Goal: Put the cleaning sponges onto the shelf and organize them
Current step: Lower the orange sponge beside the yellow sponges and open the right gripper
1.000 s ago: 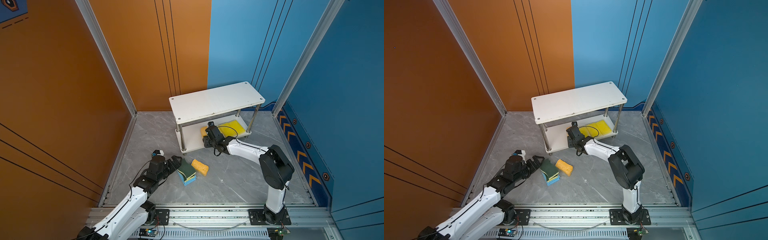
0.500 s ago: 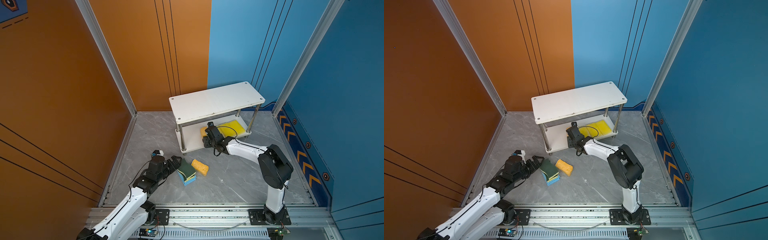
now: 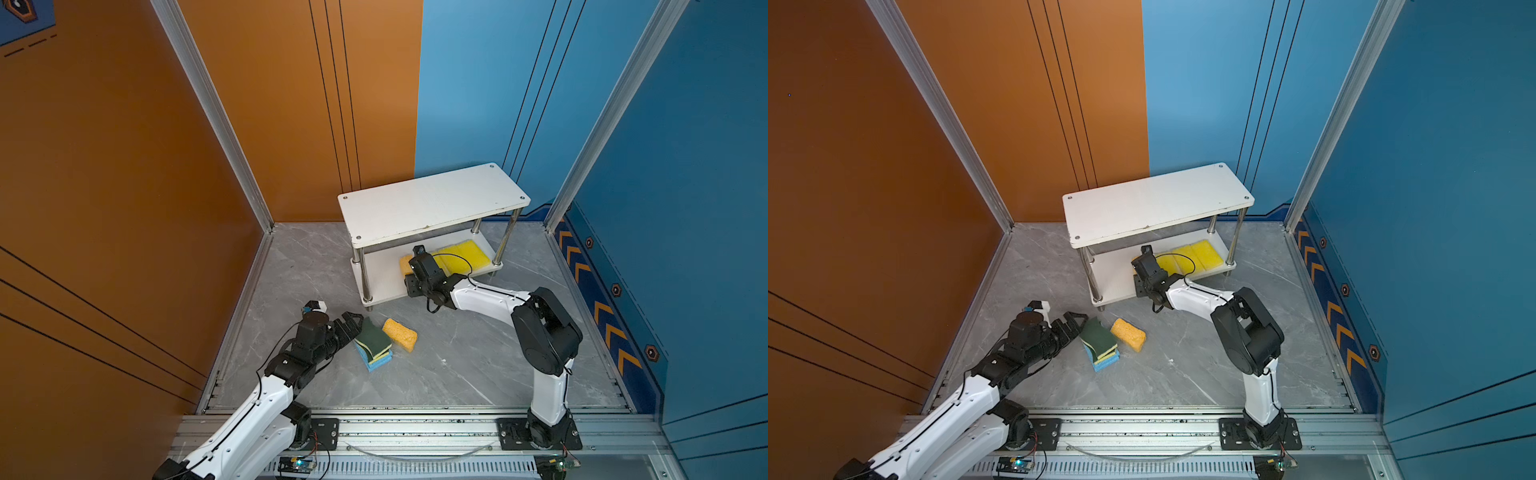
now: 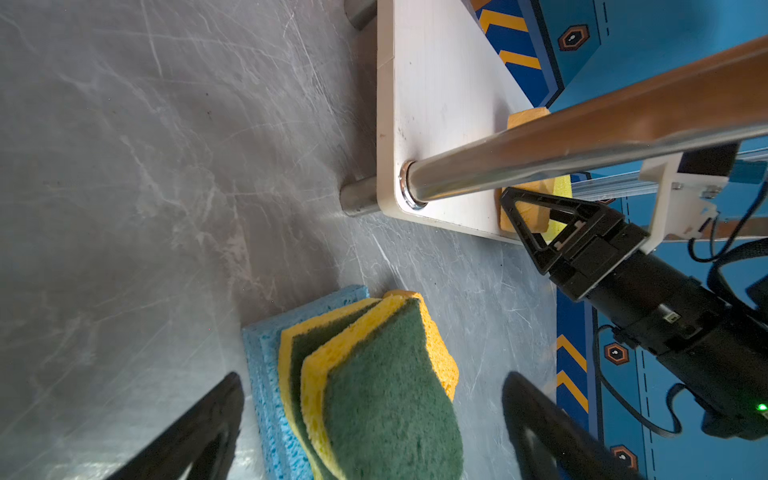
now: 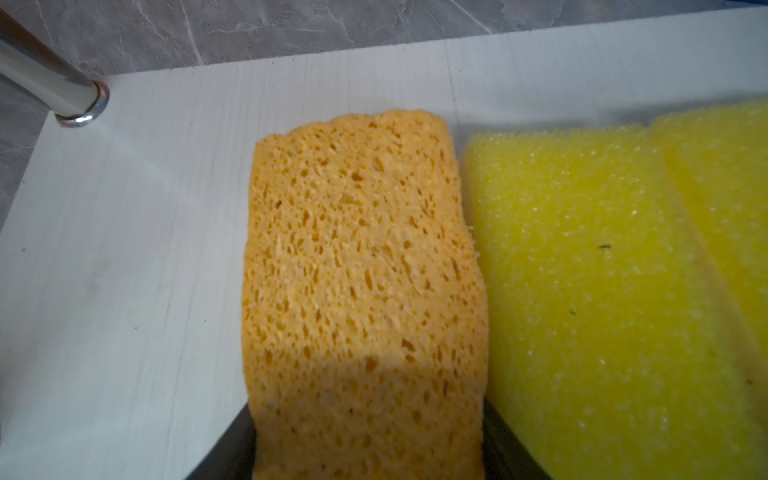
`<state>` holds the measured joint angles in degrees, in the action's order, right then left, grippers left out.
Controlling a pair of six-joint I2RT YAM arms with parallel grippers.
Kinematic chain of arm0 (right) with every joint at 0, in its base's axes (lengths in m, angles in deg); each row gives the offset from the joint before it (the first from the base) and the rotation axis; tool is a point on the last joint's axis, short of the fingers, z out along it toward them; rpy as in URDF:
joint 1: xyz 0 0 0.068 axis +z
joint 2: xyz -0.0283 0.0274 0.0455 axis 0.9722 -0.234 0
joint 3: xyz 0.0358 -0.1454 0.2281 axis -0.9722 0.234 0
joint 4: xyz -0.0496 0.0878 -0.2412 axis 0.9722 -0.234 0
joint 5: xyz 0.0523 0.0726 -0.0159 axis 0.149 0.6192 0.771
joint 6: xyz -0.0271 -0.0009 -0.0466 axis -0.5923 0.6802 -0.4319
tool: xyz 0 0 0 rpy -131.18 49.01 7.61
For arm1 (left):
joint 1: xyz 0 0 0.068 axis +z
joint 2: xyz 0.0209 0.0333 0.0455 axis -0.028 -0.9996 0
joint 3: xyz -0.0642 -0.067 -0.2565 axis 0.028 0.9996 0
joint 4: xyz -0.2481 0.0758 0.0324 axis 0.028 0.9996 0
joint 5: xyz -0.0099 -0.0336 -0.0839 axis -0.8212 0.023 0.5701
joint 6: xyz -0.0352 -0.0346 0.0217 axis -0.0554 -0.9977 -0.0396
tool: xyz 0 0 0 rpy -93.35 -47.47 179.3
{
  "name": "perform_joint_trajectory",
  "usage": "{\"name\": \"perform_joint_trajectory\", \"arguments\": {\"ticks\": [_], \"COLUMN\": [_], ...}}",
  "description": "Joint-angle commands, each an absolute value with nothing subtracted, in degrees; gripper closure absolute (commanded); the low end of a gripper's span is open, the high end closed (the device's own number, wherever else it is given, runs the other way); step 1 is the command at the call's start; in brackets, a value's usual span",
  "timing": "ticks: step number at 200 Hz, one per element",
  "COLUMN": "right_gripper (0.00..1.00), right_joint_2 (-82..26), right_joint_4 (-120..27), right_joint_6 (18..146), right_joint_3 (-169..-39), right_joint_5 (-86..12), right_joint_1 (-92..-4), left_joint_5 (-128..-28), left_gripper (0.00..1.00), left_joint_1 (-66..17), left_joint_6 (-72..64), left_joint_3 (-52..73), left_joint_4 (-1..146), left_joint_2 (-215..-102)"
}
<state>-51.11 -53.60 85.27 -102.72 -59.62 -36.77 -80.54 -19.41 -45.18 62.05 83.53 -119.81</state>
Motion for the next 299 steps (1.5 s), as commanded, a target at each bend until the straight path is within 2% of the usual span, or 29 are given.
{"name": "perform_joint_trajectory", "arguments": {"ticks": [1,179,299], "right_gripper": [0.46,0.36,0.36], "right_joint_2": [-51.65,-49.76,-50.11], "right_joint_4": [-53.01,-52.98,-53.96], "right_joint_6": [84.06,82.3,82.39], "right_joint_3": [-103.63,-103.48,-103.74], "right_joint_5": [-61.55,-63.38,-66.13], "right_joint_1": [-36.65,-34.54,-34.54], "left_joint_5": [-80.91,-81.26,-81.35], "left_gripper": [0.02,0.02,0.02], "left_joint_1": [-18.96,-19.05,-19.05], "left_joint_6": [-44.31,-44.48,-44.57], "left_joint_3": [61.15,61.46,61.54], "left_joint_4": [84.91,85.01,84.86], "left_joint_2": [-118.82,-118.62,-118.62]}}
